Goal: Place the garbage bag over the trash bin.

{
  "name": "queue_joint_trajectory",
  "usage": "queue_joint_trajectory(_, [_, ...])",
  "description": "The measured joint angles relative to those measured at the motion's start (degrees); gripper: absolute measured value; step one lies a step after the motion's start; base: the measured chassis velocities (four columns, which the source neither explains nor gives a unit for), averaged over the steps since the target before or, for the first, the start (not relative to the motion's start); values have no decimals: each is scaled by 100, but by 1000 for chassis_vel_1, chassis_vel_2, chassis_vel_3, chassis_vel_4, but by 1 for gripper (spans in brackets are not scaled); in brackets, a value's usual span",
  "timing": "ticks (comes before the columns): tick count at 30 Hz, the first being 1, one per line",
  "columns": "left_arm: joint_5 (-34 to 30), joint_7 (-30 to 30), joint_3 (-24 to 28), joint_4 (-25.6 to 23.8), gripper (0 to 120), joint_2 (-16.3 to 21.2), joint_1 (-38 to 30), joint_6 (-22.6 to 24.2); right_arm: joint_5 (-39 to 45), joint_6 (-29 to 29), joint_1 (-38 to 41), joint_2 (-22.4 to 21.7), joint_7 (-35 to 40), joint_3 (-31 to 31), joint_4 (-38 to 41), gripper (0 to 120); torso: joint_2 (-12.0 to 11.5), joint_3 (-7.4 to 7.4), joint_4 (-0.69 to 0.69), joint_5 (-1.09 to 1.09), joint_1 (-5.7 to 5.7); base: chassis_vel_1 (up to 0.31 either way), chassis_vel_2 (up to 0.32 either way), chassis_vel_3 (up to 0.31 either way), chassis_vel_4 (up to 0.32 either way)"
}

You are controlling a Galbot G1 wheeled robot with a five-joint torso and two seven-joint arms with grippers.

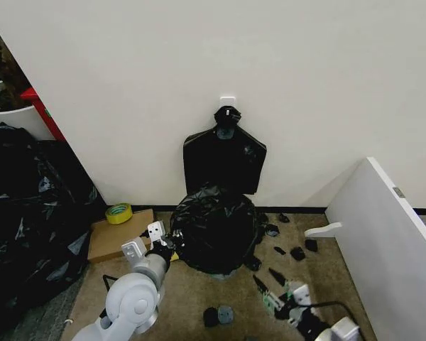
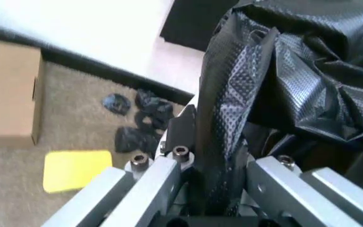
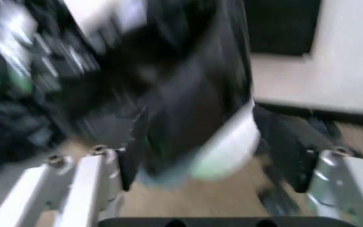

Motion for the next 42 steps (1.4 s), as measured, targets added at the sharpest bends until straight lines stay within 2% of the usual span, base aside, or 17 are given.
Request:
queue_joint_trajectory(2, [80, 121, 0, 28, 1, 50, 33, -56, 233, 5, 1, -42, -107, 118, 138, 70, 0, 0, 1, 0, 0, 0, 0, 0, 0])
queue_joint_trajectory(4, [195, 312, 3, 91, 1, 121, 83, -204, 833, -107, 63, -133, -218, 336, 387, 79, 0, 0, 0, 0, 0, 0, 0, 0, 0])
queue_joint_trajectory(5, [289, 398, 12, 130, 1, 141, 102, -307, 1197, -278, 131, -174, -133, 421, 527, 83, 0, 0, 0, 0, 0, 0, 0, 0, 0])
queue_joint_trajectory(6, [416, 517, 24, 178, 1, 179, 132, -454, 1905, -701, 279, -234, 118, 562, 788, 88, 0, 0, -1, 0, 0, 0, 0, 0, 0])
queue_joint_trajectory(7, [416, 517, 24, 178, 1, 179, 132, -454, 1905, -701, 279, -234, 118, 562, 788, 88, 0, 0, -1, 0, 0, 0, 0, 0, 0])
queue_joint_trajectory(8, [456, 575, 33, 192, 1, 200, 151, -534, 2284, -921, 375, -277, 238, 644, 903, 91, 0, 0, -1, 1, 0, 0, 0, 0, 0])
queue_joint_trajectory(9, [547, 946, 68, 231, 1, 270, 238, -997, 3778, -1652, 1104, -639, 308, 1108, 943, 100, 0, 0, 1, -1, 0, 0, 0, 0, 0])
queue_joint_trajectory(11, [597, 1226, 72, 275, 1, 295, 269, -1347, 4374, -1895, 1503, -814, 155, 1257, 629, 100, 0, 1, 1, 0, 0, 0, 0, 0, 0])
queue_joint_trajectory(12, [597, 1226, 72, 275, 1, 295, 269, -1347, 4374, -1895, 1503, -814, 155, 1257, 629, 100, 0, 1, 1, 0, 0, 0, 0, 0, 0])
queue_joint_trajectory(15, [601, 1856, 72, 388, 1, 340, 305, -1989, 4947, -2142, 2106, -1010, -115, 1323, 8, 100, 0, 1, 2, 2, 0, 0, 0, 0, 0])
queue_joint_trajectory(16, [601, 2010, 73, 421, 1, 354, 311, -2132, 4995, -2177, 2206, -1041, -183, 1323, -105, 100, 0, 1, 1, 1, 0, 0, 0, 0, 0])
queue_joint_trajectory(17, [633, 2411, 72, 518, 1, 414, 318, -2541, 5041, -2221, 2410, -1097, -315, 1300, -342, 100, 0, 1, 1, 1, 0, 0, 0, 0, 0])
queue_joint_trajectory(19, [714, 2780, 83, 661, 1, 498, 295, -2955, 5059, -2236, 2552, -1119, -394, 1283, -483, 100, 0, 1, 0, 2, 0, 0, 0, 0, 0])
queue_joint_trajectory(20, [714, 2780, 83, 661, 1, 498, 295, -2955, 5059, -2236, 2552, -1119, -394, 1283, -483, 100, 0, 1, 0, 2, 0, 0, 0, 0, 0])
queue_joint_trajectory(26, [847, 3600, 99, 1013, 1, 834, 303, -3845, 5068, -2358, 2643, -1202, -677, 1278, -638, 100, 0, 1, 0, 1, 0, 0, 0, 0, 0])
queue_joint_trajectory(33, [1055, 4142, 132, 1116, 1, 892, 263, -4100, 5035, -2580, 2901, -1342, -1037, 942, -697, 100, 0, 0, 0, 0, 0, 0, 0, 0, 0])
queue_joint_trajectory(42, [1329, 4384, 203, 1199, 1, 832, 238, -4212, 4872, -2700, 3134, -1359, -1129, 586, -720, 100, 0, 0, 0, 0, 0, 0, 0, 0, 0])
